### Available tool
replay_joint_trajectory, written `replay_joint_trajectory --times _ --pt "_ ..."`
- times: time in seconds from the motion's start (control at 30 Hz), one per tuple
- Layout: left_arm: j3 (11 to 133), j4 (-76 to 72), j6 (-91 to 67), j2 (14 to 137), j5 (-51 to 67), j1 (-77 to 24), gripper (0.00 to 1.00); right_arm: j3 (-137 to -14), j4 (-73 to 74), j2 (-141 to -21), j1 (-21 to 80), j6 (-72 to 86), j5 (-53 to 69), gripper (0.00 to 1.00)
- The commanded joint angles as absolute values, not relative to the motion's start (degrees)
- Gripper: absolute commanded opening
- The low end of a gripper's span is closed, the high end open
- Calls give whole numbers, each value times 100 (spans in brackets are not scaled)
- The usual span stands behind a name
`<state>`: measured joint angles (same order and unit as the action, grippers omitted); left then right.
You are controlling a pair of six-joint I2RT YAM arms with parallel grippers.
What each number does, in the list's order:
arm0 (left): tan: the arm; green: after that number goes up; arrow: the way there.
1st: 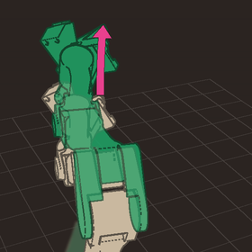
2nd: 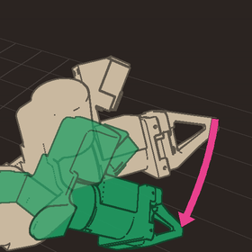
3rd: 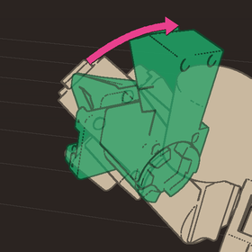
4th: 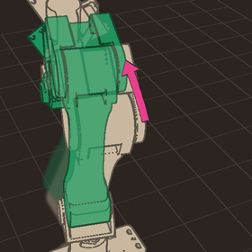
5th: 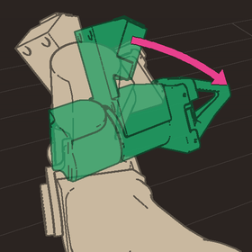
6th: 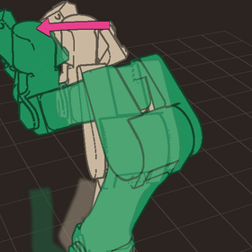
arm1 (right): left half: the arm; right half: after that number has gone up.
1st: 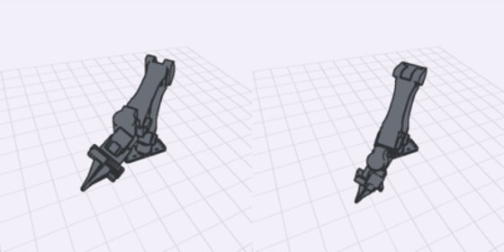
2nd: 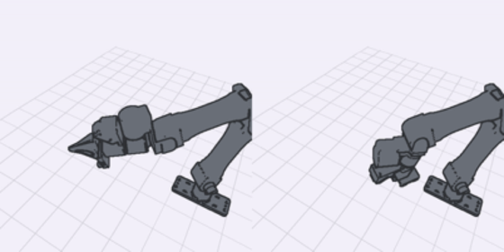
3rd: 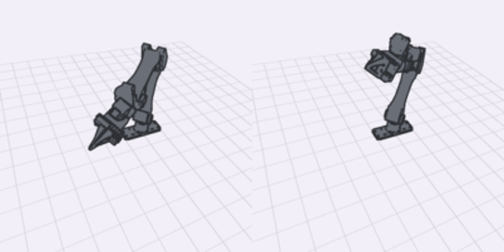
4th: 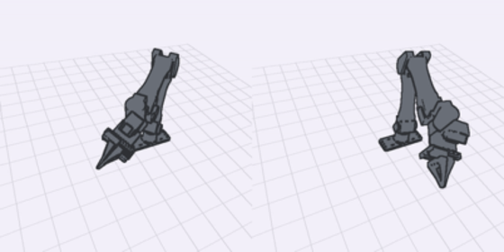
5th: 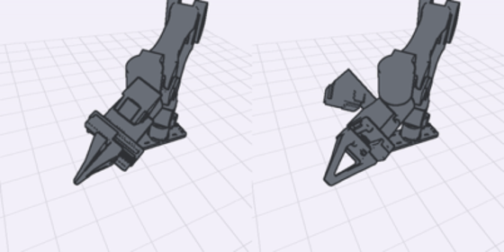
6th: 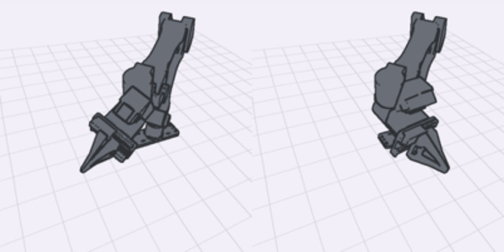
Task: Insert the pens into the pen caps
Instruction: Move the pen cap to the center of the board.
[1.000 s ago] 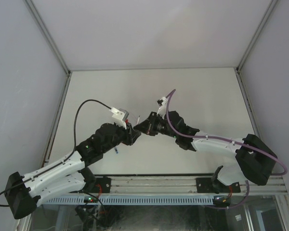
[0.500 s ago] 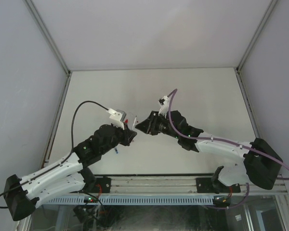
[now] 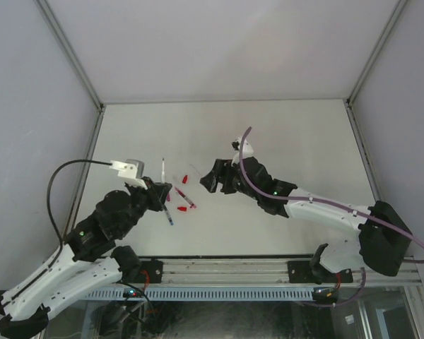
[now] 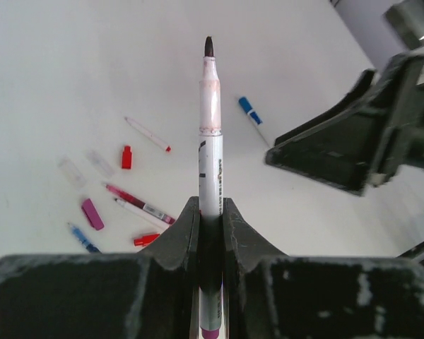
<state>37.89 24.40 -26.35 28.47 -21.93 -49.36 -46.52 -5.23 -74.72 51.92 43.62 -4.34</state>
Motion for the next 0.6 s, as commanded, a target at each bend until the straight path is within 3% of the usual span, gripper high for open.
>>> replay_joint_trajectory --times 0.0,0.37,0.43,0.57 --pt "4687 3194 -2549 2639 -2426 -4913 0 -5472 -284 -8033 5388 4035 -637 80" --pt "5434 4305 -2328 2039 -2727 -4915 0 -7634 508 -10197 5893 4187 -786 100" --pt "5421 4415 -2262 1965 -2894 -4913 0 -8070 799 -10553 5950 4254 -872 96" --pt "5327 4555 -2171 1896 -3062 -4913 0 -8846 1324 -11196 6089 4272 -960 80"
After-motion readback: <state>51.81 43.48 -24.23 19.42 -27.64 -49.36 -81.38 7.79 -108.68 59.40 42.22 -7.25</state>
